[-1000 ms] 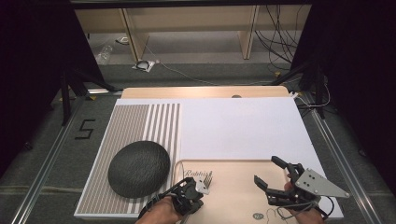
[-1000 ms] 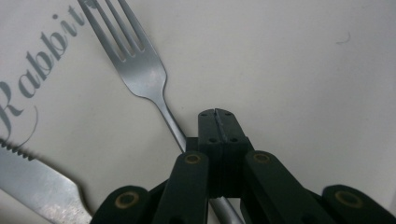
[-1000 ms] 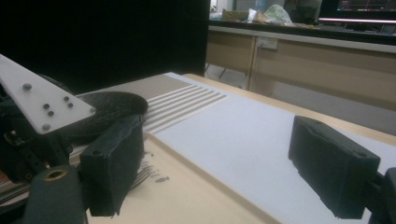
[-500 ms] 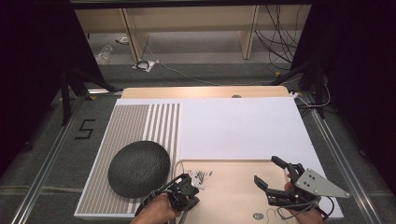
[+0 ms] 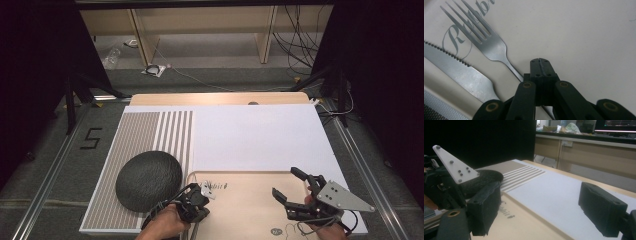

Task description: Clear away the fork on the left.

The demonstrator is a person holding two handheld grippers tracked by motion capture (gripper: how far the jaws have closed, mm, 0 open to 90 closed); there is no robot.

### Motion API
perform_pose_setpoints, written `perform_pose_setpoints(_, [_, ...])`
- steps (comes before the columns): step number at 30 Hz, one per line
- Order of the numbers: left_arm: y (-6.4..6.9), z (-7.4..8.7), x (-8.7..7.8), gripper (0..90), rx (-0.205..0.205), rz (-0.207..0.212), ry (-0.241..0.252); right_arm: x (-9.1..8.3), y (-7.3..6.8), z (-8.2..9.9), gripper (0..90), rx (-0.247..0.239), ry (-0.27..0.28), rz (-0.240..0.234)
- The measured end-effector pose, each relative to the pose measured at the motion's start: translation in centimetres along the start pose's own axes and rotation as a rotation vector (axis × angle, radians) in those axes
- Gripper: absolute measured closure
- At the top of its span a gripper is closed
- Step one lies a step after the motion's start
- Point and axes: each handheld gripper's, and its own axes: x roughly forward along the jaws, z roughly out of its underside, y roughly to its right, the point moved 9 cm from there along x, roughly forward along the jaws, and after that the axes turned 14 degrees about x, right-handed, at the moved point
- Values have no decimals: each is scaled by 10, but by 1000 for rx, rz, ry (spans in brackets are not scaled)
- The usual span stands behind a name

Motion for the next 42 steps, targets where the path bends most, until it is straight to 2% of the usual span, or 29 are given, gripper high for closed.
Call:
perform_pose_setpoints(25, [-4, 5, -3, 876, -16, -3, -15, 0, 0, 0, 192, 0, -3, 3])
perform_pose_setpoints(28, [-5, 3, -7, 813, -13, -4, 7, 0, 0, 0, 192, 0, -1, 0])
perform_pose_setpoints(30, [-7, 1, -11, 775, -25, -3, 33, 0, 0, 0, 192, 0, -1, 1])
perform_pose_setpoints(32, [-10, -1, -15, 680, -52, 1, 55, 0, 0, 0, 192, 0, -1, 0])
perform_pose_setpoints(35, [-12, -2, -23, 591, -75, 19, 88, 0, 0, 0, 192, 0, 0, 0])
perform_pose_setpoints(38, [-16, -4, -30, 462, -100, -5, 115, 0, 0, 0, 192, 0, -1, 1])
perform_pose_setpoints(42, [-22, -2, -41, 373, -151, -19, 154, 0, 0, 0, 191, -1, 0, 1])
